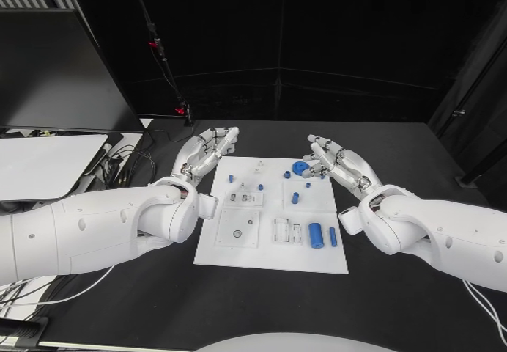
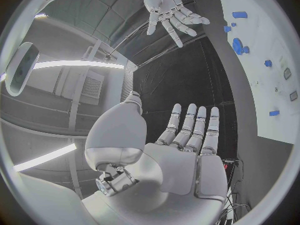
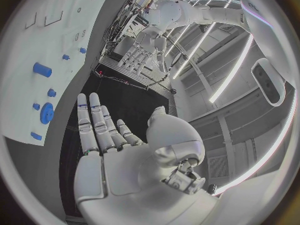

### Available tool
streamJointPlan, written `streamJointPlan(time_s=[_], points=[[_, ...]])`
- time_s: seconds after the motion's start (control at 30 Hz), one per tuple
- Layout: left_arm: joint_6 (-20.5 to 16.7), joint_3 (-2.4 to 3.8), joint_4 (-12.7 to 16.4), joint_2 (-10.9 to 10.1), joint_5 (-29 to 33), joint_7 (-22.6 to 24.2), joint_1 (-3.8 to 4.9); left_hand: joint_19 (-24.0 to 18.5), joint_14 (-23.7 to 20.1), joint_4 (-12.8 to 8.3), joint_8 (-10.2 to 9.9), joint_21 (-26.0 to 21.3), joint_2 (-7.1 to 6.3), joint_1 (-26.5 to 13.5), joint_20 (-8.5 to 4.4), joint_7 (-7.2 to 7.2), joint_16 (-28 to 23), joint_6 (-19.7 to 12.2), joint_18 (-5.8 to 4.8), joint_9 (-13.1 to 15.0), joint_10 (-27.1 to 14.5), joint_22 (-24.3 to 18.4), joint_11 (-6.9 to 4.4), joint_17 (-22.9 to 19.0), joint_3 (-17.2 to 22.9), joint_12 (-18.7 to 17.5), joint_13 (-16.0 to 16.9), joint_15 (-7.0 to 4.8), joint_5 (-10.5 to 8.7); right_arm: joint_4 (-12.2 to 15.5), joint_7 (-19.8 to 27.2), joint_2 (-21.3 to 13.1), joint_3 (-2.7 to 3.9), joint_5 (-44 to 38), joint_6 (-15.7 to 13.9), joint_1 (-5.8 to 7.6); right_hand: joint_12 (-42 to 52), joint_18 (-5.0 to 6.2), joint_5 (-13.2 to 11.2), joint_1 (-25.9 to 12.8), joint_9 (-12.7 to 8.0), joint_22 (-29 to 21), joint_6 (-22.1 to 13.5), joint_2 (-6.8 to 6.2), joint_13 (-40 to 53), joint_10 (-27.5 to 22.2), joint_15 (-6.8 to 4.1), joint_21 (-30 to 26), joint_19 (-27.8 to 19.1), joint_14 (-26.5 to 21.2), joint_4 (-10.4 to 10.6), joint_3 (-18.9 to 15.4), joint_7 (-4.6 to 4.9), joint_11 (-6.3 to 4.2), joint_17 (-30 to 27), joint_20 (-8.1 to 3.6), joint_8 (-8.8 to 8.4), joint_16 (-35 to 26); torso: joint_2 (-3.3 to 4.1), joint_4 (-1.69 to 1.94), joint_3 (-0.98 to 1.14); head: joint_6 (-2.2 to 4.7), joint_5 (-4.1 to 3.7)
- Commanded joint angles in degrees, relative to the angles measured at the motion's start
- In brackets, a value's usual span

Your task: Assemble the parts on the task board

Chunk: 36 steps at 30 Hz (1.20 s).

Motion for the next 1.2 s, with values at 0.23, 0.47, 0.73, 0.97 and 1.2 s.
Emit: streamJointPlan(time_s=[0.23, 0.47, 0.73, 0.97, 1.2], points=[[0.54, 0.05, 1.65, -0.32, -0.48, 18.69, 0.25, -0.26, -0.35, 0.03, -0.40, 0.25, 0.54, 0.27, 0.55, 8.43, -0.41, 0.50, 0.52, -0.06, 0.47, -0.04, -0.03, -0.07, 0.35, -0.62, -0.08, 0.21, 0.31, -0.74, -3.87, -0.58, 0.13, -3.16, 5.38, 4.29, -0.24, 1.64, 0.07, 2.08, -0.11, -0.51, 0.23, -0.02, -0.62, 2.51, -1.37, 0.49, 4.63, 7.20, -0.03, 2.07, 9.49, -1.06, -0.03, -0.41, 1.76, -4.04, 2.97, 0.92, -0.19, -0.04, -0.18], [0.53, 0.05, 2.19, -0.58, -0.48, 18.60, 0.34, 0.34, -0.08, 0.02, -0.62, 0.96, 0.72, 0.49, 0.75, 8.46, -0.36, 0.52, 0.52, -0.08, 0.39, 0.20, 0.01, -0.01, 0.33, -0.90, -0.08, 0.43, 0.36, -1.82, -5.01, -0.24, 0.13, -3.33, 7.32, 7.55, -0.13, 3.26, 0.27, 3.30, -0.14, 0.53, 0.55, -0.15, -0.55, 6.10, -4.46, 4.23, 14.24, 21.80, -0.06, 3.37, 8.48, -3.46, 2.17, -1.85, 3.27, -3.65, 4.05, 1.18, -0.39, 0.10, -0.62], [0.55, 0.05, 2.90, -1.01, -0.48, 18.39, 0.52, 0.81, 0.17, 0.02, -0.76, 1.48, 0.91, 0.62, 0.81, 8.46, -0.32, 0.57, 0.54, -0.08, 0.42, 0.36, 0.03, 0.01, 0.32, -1.04, -0.07, 0.47, 0.41, -3.24, -6.05, 0.43, 0.13, -4.59, 8.13, 9.91, -0.36, 2.98, 0.26, 4.29, -0.25, 5.44, 1.31, -0.26, -0.57, 9.97, -7.40, 13.71, 24.18, 34.71, -0.09, 3.55, 5.11, -6.24, 11.43, -5.19, 5.11, 9.36, 5.19, 1.65, -0.49, 0.45, -1.29], [0.64, 0.05, 3.39, -1.15, -1.06, 18.32, 0.75, 0.98, 0.27, 0.02, -0.79, 1.66, 0.96, 0.67, 0.82, 8.46, -0.30, 0.61, 0.54, -0.08, 0.46, 0.42, 0.03, 0.01, 0.31, -1.07, -0.06, 0.47, 0.45, -6.26, -6.61, 1.71, 0.12, -13.76, 6.81, 10.62, 1.52, -3.05, 0.25, 14.09, 1.07, 54.52, 13.12, -2.15, -0.45, 20.81, -10.08, 55.79, 43.23, 49.63, -2.76, 4.26, -0.34, -8.88, 71.09, -7.81, 14.24, 47.81, 6.04, 2.23, -0.71, 1.05, -2.16], [0.69, 0.05, 3.36, -1.26, -2.45, 18.20, 0.93, 0.98, 0.30, 0.02, -0.81, 1.65, 0.98, 0.68, 0.82, 8.46, -0.30, 0.62, 0.54, -0.08, 0.47, 0.42, 0.03, 0.01, 0.30, -1.08, -0.06, 0.47, 0.46, -9.91, -8.26, 3.90, 0.11, -26.17, 3.03, 10.73, -1.44, -7.23, 0.16, 26.86, 1.40, 80.37, 35.03, -5.55, -0.70, 29.02, -10.74, 71.65, 50.84, 50.67, -9.56, 6.49, 2.11, -9.93, 79.65, -8.39, 16.09, 51.18, 6.51, 2.29, -0.81, 1.85, -2.74]])
